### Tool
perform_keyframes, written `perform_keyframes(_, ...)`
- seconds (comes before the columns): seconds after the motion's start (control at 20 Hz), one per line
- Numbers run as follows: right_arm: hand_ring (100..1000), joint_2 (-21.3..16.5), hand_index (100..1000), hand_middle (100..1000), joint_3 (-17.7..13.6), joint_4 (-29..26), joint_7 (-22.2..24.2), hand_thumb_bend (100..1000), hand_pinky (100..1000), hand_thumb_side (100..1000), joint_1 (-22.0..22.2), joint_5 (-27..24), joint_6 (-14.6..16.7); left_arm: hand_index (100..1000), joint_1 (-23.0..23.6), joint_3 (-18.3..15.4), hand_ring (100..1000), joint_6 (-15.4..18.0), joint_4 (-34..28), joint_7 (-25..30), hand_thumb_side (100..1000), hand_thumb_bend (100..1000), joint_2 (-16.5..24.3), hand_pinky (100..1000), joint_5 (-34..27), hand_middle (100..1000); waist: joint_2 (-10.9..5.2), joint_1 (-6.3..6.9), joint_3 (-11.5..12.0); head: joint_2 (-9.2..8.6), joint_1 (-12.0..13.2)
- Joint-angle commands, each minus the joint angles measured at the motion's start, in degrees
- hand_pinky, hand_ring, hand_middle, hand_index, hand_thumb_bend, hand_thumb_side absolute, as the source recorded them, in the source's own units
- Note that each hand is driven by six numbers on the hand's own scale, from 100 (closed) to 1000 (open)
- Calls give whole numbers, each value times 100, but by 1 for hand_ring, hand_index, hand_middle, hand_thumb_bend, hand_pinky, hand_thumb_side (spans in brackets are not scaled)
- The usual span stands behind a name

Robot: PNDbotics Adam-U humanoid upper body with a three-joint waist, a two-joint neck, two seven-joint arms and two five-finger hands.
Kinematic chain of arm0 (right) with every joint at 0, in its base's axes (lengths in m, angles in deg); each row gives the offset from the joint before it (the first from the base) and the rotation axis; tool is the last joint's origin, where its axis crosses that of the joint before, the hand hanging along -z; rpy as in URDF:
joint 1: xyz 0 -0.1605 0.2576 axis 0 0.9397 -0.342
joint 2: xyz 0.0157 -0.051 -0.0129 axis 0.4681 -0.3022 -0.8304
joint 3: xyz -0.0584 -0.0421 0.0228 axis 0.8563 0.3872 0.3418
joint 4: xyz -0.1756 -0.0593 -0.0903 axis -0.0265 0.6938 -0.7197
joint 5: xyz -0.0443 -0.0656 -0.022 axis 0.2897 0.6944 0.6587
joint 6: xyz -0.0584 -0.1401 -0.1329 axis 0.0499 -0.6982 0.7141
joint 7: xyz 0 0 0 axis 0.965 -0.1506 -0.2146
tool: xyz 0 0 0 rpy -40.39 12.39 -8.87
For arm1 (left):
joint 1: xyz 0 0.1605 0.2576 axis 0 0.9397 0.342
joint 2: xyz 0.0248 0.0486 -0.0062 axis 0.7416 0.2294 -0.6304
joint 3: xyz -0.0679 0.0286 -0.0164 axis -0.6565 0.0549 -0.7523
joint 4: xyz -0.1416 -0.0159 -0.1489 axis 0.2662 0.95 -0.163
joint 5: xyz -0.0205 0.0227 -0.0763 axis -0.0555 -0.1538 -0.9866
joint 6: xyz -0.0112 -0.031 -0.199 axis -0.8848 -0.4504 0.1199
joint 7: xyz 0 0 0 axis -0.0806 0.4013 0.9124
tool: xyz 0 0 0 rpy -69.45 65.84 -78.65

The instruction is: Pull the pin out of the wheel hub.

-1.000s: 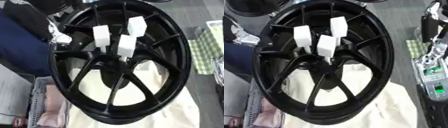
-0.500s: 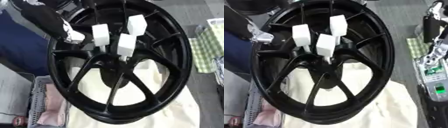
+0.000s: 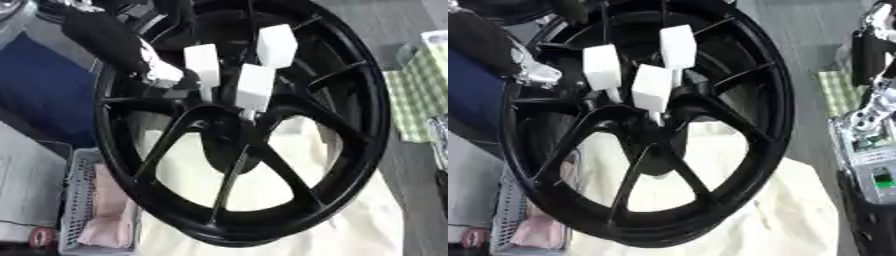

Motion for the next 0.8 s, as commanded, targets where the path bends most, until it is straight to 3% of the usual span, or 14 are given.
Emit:
perform_keyframes(0.05,807,-76,783,696,-5,-137,-331,100,705,594,-49,-32,-283,843,-96,-29,818,-284,58,285,622,546,30,849,120,700,-78,-4,-19,-81,38)
perform_keyframes(0.35,807,-63,783,695,2,-137,-331,100,705,596,-70,-71,-257,859,-73,-13,826,-242,249,285,623,529,-82,848,236,736,-18,-5,-70,-127,82)
perform_keyframes(0.8,808,-40,783,695,4,-137,-331,100,705,601,-97,-136,-221,845,-63,26,813,-215,390,285,633,516,-194,840,239,718,75,-11,-102,-163,119)
